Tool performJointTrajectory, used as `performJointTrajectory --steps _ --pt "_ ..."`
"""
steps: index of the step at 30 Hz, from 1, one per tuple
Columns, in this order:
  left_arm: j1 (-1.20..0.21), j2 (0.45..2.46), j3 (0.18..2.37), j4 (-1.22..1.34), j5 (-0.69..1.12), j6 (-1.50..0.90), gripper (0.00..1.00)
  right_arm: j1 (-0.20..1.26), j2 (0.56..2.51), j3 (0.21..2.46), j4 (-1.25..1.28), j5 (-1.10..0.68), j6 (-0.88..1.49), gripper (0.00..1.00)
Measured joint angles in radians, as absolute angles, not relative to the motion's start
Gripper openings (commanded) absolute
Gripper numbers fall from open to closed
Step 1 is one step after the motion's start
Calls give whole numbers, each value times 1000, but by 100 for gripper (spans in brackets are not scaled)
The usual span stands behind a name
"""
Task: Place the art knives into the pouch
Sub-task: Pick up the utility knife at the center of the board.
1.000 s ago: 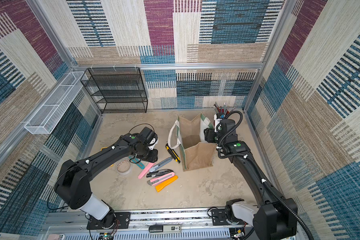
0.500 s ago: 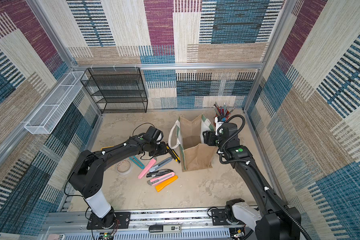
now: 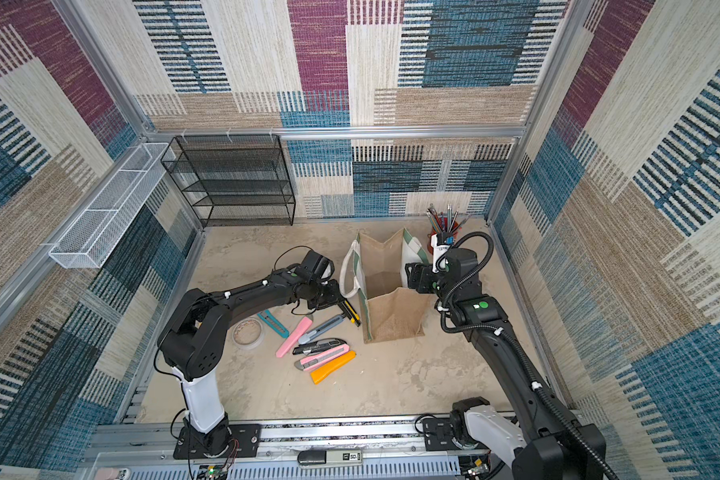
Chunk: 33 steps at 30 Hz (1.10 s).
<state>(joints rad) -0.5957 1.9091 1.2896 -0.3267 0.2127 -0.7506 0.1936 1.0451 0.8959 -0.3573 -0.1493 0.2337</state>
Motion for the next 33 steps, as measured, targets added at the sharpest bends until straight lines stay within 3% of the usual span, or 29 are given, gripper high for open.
performJointTrajectory --steps 16,33 --pt "-591 1977 1319 -312 214 -763 49 193 1034 877 -351 -181 226 81" --pt "-589 2047 1402 -357 160 -742 43 193 1031 855 -339 -184 220 81"
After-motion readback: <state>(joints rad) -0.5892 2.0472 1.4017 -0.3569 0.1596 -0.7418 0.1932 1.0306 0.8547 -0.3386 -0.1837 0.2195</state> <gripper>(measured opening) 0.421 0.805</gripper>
